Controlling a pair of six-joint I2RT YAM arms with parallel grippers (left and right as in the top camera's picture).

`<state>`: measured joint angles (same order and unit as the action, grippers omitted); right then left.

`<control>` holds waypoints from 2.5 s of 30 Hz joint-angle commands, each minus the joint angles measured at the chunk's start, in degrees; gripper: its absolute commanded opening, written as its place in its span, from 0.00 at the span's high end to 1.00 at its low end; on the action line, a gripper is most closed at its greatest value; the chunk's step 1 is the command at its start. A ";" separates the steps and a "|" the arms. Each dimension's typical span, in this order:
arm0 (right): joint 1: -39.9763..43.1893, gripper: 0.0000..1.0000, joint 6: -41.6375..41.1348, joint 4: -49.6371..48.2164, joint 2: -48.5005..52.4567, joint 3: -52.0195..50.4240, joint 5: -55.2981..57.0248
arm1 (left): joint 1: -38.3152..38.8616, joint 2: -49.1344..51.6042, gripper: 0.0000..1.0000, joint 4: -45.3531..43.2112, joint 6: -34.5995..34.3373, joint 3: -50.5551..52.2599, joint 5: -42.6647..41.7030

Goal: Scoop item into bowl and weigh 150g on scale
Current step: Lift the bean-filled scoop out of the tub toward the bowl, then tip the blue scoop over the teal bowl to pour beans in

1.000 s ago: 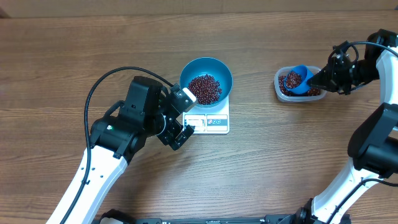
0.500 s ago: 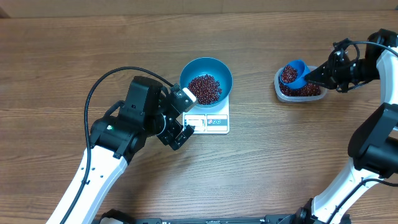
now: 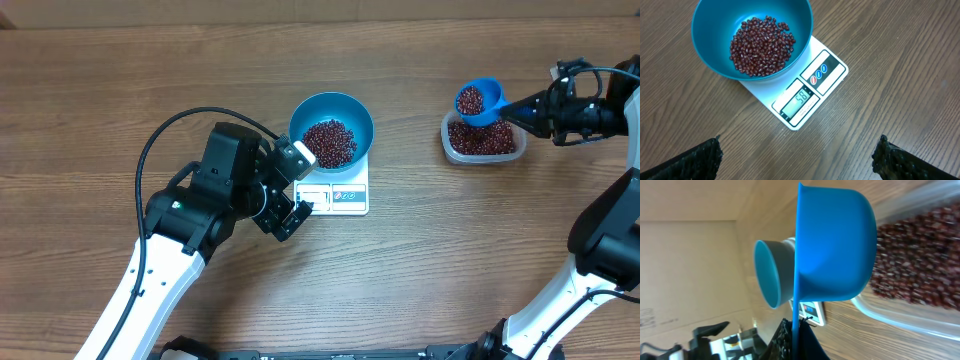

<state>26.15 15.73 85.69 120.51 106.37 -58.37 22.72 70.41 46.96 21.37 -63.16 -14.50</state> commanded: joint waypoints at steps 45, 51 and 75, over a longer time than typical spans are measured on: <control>-36.59 0.96 -12.15 5.35 -1.03 23.08 22.38 | -0.31 -0.02 0.01 -0.07 -0.37 -0.33 0.09; -41.27 0.96 -14.69 5.31 -1.03 23.08 31.91 | -0.31 -0.02 0.00 -0.07 -0.39 -0.33 0.09; -50.47 0.96 -20.70 1.38 -1.03 23.02 49.81 | -0.31 -0.02 0.01 -0.07 -0.39 -0.33 0.09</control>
<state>-23.59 -4.51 87.85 120.51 127.83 -10.44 22.72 70.41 46.96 21.37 -63.16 -14.35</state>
